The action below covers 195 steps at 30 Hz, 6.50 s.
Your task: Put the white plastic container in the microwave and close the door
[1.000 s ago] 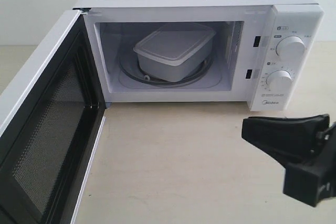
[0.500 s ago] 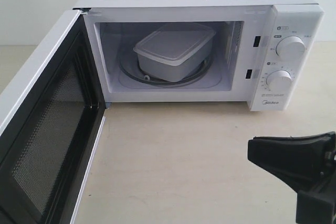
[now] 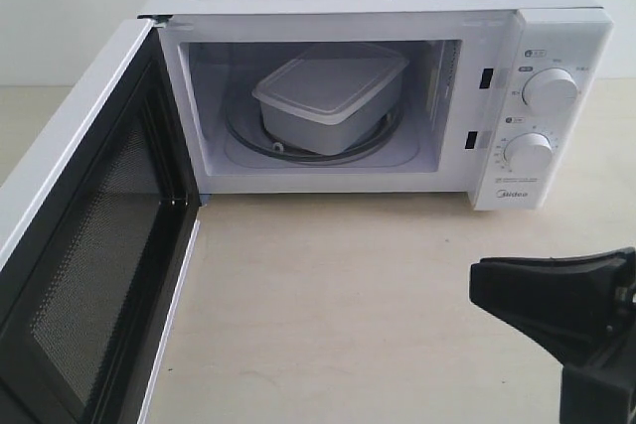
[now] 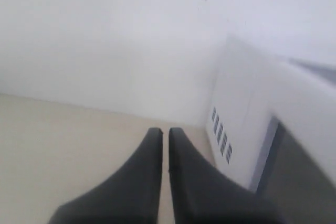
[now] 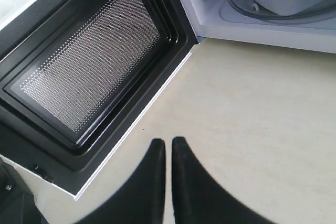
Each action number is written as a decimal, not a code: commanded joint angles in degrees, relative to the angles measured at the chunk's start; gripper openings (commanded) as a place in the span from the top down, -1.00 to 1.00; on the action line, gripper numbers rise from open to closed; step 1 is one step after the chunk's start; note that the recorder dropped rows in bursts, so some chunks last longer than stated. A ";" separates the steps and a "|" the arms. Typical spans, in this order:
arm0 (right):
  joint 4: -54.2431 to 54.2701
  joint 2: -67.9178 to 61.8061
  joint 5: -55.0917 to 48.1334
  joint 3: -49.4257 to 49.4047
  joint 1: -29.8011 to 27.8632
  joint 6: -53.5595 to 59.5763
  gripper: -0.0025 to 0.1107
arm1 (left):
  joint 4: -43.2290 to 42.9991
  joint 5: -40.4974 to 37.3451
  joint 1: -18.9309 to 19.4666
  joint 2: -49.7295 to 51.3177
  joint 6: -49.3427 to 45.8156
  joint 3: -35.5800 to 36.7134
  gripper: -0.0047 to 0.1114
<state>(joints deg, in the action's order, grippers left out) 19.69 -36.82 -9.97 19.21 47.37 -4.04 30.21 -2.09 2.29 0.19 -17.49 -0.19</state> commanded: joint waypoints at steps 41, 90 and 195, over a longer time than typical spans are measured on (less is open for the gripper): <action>-2.39 5.01 -0.75 2.82 -0.05 1.68 0.96 | 2.21 -67.88 -0.36 57.91 -1.40 -49.47 0.84; -21.24 1.86 9.50 2.36 -1.54 -25.59 0.96 | 12.29 -62.24 -27.54 74.51 -23.58 -61.37 0.84; -114.00 -26.72 -16.81 15.27 7.26 -104.55 0.96 | 11.94 -49.79 -27.54 46.21 -13.46 -52.44 0.84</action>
<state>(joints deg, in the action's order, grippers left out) -92.30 -61.20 -21.73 34.70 54.68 -107.62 42.21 -51.98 -25.09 46.66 -31.15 -52.88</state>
